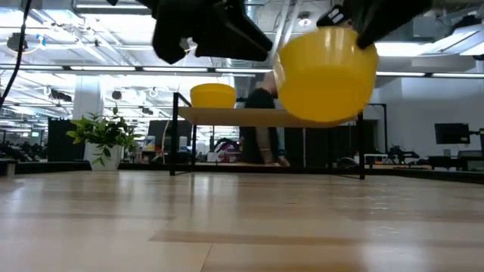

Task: Pick & Place Mini bowls
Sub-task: Stack the yellow bowl on top of the stacked yellow bowls on the shelf

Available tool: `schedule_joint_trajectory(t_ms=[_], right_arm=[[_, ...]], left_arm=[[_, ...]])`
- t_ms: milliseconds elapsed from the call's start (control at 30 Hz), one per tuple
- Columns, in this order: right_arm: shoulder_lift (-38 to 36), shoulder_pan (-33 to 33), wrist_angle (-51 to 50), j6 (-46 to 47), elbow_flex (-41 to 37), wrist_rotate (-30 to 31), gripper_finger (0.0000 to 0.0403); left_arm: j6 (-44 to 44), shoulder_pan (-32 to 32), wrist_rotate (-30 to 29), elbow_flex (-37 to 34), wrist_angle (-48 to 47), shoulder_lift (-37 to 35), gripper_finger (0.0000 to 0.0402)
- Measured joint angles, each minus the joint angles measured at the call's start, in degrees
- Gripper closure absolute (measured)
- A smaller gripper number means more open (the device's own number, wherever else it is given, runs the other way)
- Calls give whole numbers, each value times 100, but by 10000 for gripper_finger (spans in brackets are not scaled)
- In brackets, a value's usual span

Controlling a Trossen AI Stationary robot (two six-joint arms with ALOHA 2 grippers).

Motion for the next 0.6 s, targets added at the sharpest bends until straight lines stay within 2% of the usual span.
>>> schedule_joint_trajectory(t_ms=[400, 600], right_arm=[[230, -56, -31, -257, -11, -58, 403], [230, -49, -26, -299, -11, -64, 403]], left_arm=[[3, -56, 512, 223, -2, 588, 245], [3, -54, 540, 223, 27, 673, 246]])
